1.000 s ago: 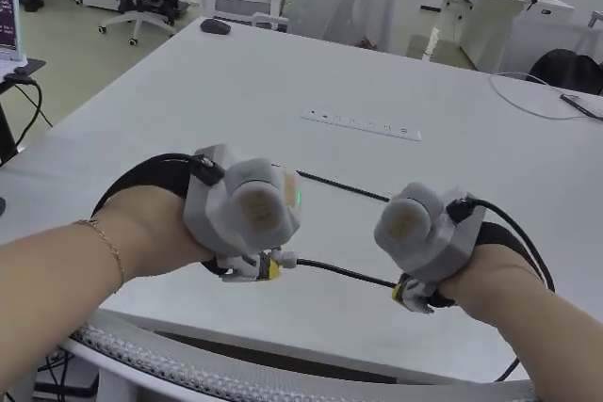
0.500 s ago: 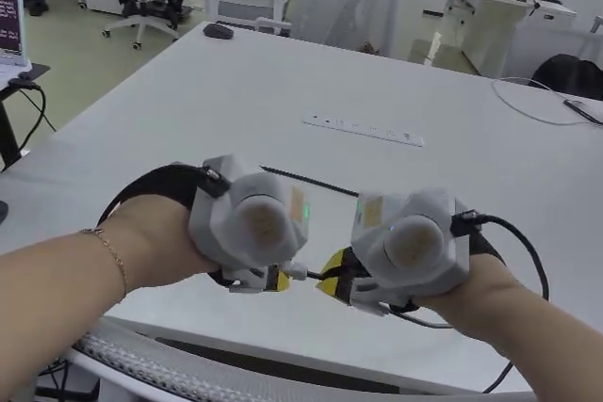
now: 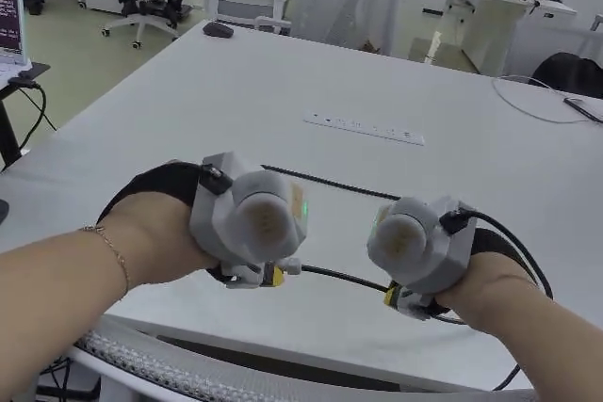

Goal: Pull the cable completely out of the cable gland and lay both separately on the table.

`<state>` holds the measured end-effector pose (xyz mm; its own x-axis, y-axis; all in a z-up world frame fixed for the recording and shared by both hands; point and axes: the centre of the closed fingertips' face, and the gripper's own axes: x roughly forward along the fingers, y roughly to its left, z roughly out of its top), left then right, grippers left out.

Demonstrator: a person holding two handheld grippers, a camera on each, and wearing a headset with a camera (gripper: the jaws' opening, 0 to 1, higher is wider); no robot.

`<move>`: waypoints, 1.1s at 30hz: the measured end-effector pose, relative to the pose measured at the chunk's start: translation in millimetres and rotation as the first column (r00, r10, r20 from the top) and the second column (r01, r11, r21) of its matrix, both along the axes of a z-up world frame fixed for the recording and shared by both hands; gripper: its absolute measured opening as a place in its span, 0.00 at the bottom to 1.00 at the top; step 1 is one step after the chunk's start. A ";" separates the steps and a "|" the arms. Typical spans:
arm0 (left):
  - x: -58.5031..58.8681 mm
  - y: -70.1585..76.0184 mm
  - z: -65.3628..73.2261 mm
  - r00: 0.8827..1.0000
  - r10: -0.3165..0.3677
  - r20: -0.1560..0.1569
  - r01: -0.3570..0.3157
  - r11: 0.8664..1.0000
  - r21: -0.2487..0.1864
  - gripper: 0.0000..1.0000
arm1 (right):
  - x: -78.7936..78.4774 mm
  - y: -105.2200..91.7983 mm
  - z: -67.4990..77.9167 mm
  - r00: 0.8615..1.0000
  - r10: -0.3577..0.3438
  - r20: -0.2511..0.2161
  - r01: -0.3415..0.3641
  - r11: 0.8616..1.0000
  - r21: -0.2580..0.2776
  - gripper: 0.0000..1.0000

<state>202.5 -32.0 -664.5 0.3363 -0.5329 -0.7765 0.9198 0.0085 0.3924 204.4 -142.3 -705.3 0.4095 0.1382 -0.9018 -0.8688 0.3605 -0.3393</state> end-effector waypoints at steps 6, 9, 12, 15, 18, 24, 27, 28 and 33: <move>0.5 -1.2 3.1 1.000 -0.003 0.008 0.003 1.000 -0.013 0.17 | -9.4 67.1 24.4 0.981 0.185 0.057 -0.193 0.949 0.250 0.28; -1.1 -3.7 5.5 1.000 -0.016 0.012 0.016 0.999 -0.028 0.17 | -15.8 87.5 37.3 0.972 0.223 0.076 -0.236 0.908 0.346 0.21; -3.7 -5.7 4.9 1.000 -0.023 0.001 0.023 0.999 -0.035 0.17 | -15.8 88.9 41.3 0.971 0.224 0.086 -0.240 0.903 0.357 0.10; -4.1 -6.3 4.6 1.000 -0.025 0.000 0.025 0.999 -0.033 0.17 | -12.4 82.3 38.6 0.973 0.212 0.088 -0.229 0.912 0.341 0.04; -0.8 -4.4 4.6 1.000 -0.013 0.010 0.014 1.000 -0.025 0.17 | -6.3 62.9 29.9 0.981 0.176 0.083 -0.191 0.948 0.253 0.04; -1.0 -2.7 3.5 1.000 -0.016 0.024 0.016 1.000 -0.005 0.17 | -1.8 2.7 0.9 1.000 0.017 -0.012 -0.016 0.999 0.029 0.04; -0.7 -4.5 4.5 0.999 -0.018 0.027 0.018 1.000 -0.010 0.17 | -2.5 -1.7 -0.4 0.999 -0.023 -0.030 0.024 0.999 0.040 0.05; -0.6 -4.4 4.7 0.999 -0.017 0.027 0.018 1.000 -0.010 0.17 | -3.0 1.0 1.2 1.000 -0.015 -0.027 0.016 0.999 0.049 0.06; -0.3 -5.0 6.3 0.999 -0.020 0.033 0.021 1.000 -0.016 0.17 | -7.6 56.8 21.1 0.985 0.162 0.055 -0.170 0.962 0.215 0.29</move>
<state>202.2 -37.0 -658.2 0.3507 -0.5522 -0.7563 0.9063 -0.0034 0.4227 196.7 -85.6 -684.2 0.3966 0.3990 -0.8268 -0.9111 0.2813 -0.3013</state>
